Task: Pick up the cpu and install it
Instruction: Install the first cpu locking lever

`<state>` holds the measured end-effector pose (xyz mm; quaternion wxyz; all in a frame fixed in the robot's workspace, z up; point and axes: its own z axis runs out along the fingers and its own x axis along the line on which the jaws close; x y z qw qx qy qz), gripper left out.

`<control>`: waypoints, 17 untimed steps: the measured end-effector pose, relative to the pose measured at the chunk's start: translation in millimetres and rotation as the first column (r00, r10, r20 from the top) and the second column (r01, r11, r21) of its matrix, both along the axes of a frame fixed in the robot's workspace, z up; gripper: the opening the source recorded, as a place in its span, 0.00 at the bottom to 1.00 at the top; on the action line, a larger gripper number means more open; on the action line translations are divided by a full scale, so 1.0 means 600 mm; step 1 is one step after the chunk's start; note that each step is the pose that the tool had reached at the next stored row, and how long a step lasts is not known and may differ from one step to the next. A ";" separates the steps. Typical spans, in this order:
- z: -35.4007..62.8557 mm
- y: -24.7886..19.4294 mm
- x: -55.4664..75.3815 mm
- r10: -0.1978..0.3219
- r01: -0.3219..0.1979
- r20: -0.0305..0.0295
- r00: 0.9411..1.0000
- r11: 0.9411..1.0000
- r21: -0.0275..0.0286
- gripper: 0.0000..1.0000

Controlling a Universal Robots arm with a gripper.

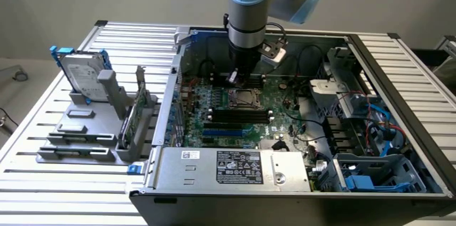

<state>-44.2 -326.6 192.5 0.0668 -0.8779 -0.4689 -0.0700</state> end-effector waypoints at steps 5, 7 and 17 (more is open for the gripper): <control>0.000 0.0000 0.000 0.000 0.000 0.000 1.000 1.000 0.000 0.11; 0.000 0.0000 0.000 0.000 0.000 0.000 1.000 1.000 0.000 0.11; 0.000 0.0000 0.000 0.000 0.000 0.000 1.000 1.000 0.000 0.11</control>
